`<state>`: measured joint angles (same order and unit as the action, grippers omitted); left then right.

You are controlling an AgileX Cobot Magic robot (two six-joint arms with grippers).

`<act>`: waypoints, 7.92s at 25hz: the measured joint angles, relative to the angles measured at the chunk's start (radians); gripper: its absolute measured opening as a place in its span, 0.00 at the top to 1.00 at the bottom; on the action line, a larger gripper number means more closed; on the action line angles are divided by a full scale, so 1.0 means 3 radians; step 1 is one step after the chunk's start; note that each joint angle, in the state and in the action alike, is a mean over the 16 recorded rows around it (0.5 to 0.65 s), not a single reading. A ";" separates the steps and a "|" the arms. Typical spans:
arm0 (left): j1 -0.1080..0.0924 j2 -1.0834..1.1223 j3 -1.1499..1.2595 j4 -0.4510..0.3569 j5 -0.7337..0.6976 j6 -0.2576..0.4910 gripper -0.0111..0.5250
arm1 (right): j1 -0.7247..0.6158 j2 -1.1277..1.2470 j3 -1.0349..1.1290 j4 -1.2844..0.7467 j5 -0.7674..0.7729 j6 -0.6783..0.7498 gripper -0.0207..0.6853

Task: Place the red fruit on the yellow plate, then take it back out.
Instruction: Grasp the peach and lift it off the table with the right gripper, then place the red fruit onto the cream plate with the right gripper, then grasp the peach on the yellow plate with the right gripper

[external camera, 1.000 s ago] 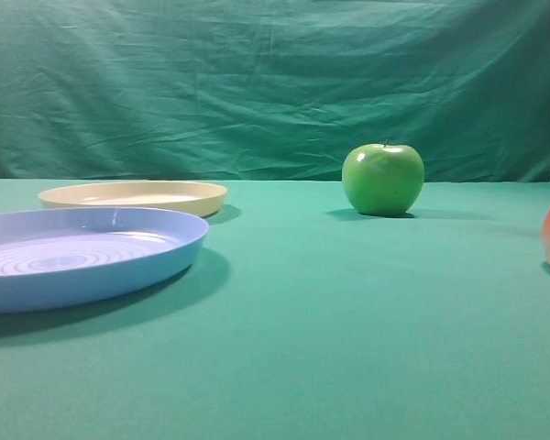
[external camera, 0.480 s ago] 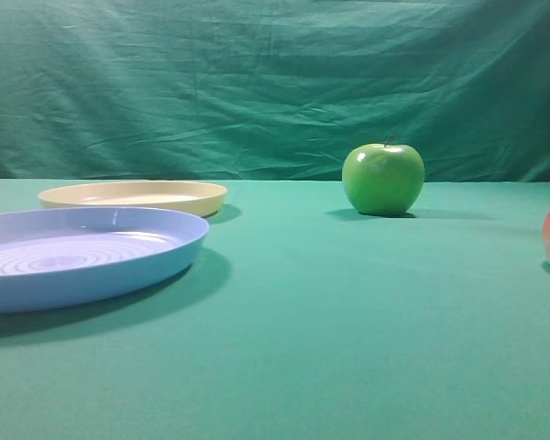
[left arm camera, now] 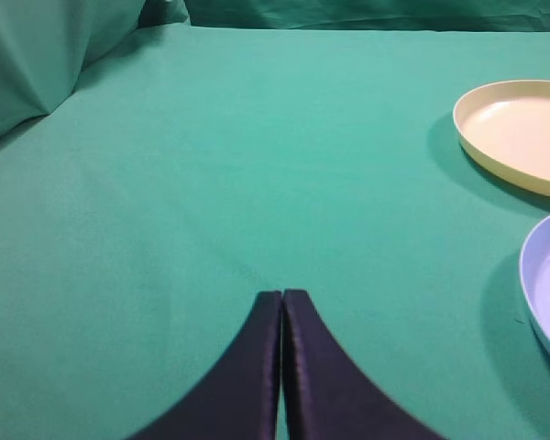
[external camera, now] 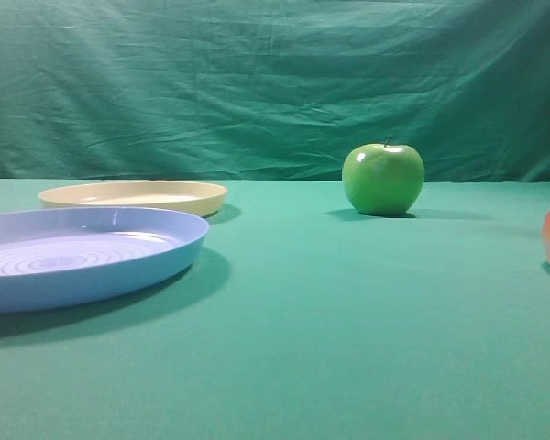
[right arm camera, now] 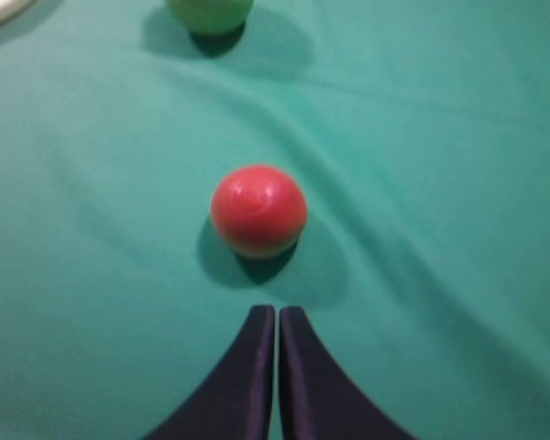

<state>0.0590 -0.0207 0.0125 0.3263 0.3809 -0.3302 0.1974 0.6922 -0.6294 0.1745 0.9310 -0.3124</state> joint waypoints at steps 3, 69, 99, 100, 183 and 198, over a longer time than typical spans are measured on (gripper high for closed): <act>0.0000 0.0000 0.0000 0.0000 0.0000 0.0000 0.98 | 0.0147 0.0417 -0.0125 -0.0052 0.0043 -0.0016 0.97; 0.0000 0.0000 0.0000 0.0000 0.0000 0.0000 0.98 | 0.1688 0.4396 -0.3920 -0.0349 -0.0544 0.0027 0.72; 0.0000 0.0000 0.0000 0.0000 0.0000 0.0000 0.98 | 0.1949 0.5380 -0.4666 -0.0248 -0.0911 -0.0040 0.17; 0.0000 0.0000 0.0000 0.0000 0.0000 0.0000 0.98 | 0.1936 0.5312 -0.4669 -0.0249 -0.0820 -0.0024 0.21; 0.0000 0.0000 0.0000 0.0000 0.0000 -0.0003 0.98 | -0.0525 -0.2342 0.2080 -0.1037 -0.2072 0.1612 0.97; 0.0000 0.0000 0.0000 0.0000 0.0000 0.0001 0.98 | -0.0525 -0.2342 0.2183 -0.1024 -0.1829 0.1447 0.97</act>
<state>0.0590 -0.0207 0.0125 0.3263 0.3809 -0.3299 0.0399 -0.0104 0.0254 -0.1327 0.3823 0.1217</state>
